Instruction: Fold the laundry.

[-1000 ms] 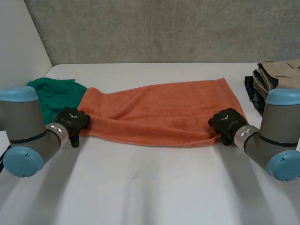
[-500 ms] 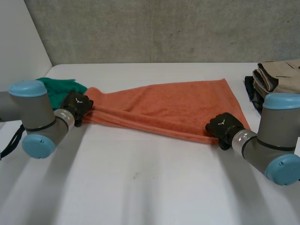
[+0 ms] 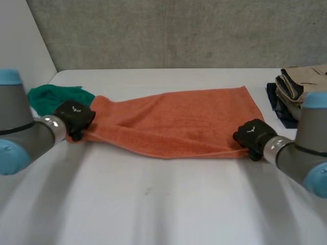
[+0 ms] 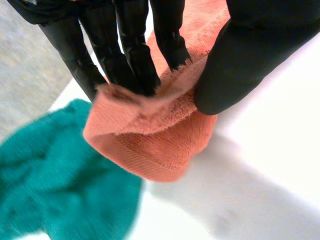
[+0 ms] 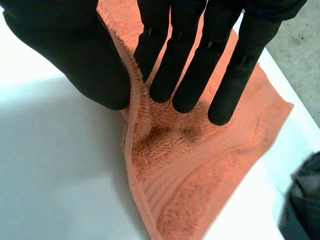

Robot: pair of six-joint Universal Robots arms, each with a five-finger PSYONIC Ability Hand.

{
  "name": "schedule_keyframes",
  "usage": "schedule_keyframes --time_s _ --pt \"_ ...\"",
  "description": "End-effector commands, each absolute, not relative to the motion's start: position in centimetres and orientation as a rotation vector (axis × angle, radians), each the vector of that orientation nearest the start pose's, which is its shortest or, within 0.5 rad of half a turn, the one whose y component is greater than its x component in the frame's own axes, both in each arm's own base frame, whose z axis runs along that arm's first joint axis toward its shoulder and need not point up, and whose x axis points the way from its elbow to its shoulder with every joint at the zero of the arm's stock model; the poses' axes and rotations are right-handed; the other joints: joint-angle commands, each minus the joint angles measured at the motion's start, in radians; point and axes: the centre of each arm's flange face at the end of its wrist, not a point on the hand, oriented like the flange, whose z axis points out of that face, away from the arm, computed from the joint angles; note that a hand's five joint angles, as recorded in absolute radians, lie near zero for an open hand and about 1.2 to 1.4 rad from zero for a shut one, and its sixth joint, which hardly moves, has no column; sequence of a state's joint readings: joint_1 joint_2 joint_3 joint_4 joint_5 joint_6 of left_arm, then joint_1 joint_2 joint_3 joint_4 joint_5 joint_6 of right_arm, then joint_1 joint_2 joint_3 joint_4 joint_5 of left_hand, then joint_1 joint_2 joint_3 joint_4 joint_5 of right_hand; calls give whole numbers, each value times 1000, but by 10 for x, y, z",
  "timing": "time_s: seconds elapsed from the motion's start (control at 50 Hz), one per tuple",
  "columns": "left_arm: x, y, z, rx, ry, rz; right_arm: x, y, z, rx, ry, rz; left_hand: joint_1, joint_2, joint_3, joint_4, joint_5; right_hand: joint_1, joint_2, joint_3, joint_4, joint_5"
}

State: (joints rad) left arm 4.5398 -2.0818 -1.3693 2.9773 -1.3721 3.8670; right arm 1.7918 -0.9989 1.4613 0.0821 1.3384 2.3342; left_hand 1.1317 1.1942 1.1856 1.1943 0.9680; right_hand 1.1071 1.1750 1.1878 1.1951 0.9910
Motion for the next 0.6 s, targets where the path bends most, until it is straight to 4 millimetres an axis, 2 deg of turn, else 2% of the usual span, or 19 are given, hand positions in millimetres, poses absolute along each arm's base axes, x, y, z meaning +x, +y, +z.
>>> schedule_keyframes --time_s 0.02,0.06,0.08,0.12,0.16,0.2,0.24,0.26,0.34,0.38,0.48,0.5,0.54,0.56,0.6 --pt "-183 -266 212 1261 2505 -1400 192 -277 178 -1695 2469 -1321 265 202 211 202 254 289 221 208 201 231" --pt "-180 -246 226 1293 2548 -1376 183 -253 190 -1827 2457 -1147 265 202 211 202 254 289 221 208 201 231" --pt "-181 -240 230 1313 2558 -1373 182 -249 193 -1860 2442 -1129 265 202 211 202 254 289 221 208 201 231" --pt "-184 -230 237 1366 2538 -1404 182 -245 202 -1913 2394 -1207 265 202 211 202 254 289 221 208 201 231" --pt "-185 -234 232 1380 2524 -1415 184 -247 205 -1912 2376 -1283 265 202 211 202 254 289 221 208 201 231" --pt "-186 -247 217 1389 2501 -1398 186 -254 199 -1878 2372 -1340 265 202 211 202 254 289 221 208 201 231" --pt "-186 -257 208 1381 2475 -1381 187 -260 189 -1853 2389 -1333 265 202 211 202 254 289 221 208 201 231" --pt "-184 -268 199 1357 2467 -1344 188 -264 179 -1831 2401 -1306 265 202 211 202 254 289 221 208 201 231" --pt "-187 -289 183 1323 2465 -1272 194 -276 166 -1789 2408 -1282 265 202 211 202 254 289 221 208 201 231" --pt "-193 -298 180 1330 2459 -1301 197 -284 163 -1767 2408 -1316 265 202 211 202 254 289 221 208 201 231" --pt "-215 -329 184 1311 2397 -1502 205 -319 157 -1702 2416 -1492 265 202 211 202 254 289 221 208 201 231" --pt "-224 -341 189 1290 2345 -1591 208 -333 157 -1684 2404 -1584 265 202 211 202 254 289 221 208 201 231" --pt "-231 -355 194 1262 2277 -1681 213 -347 158 -1676 2378 -1684 265 202 211 202 254 289 221 208 201 231" --pt "-237 -372 205 1214 2186 -1786 216 -355 160 -1670 2357 -1744 265 202 211 202 254 289 221 208 201 231" --pt "-242 -387 225 1148 2080 -1900 225 -379 175 -1640 2280 -1960 265 202 211 202 254 289 221 208 201 231"
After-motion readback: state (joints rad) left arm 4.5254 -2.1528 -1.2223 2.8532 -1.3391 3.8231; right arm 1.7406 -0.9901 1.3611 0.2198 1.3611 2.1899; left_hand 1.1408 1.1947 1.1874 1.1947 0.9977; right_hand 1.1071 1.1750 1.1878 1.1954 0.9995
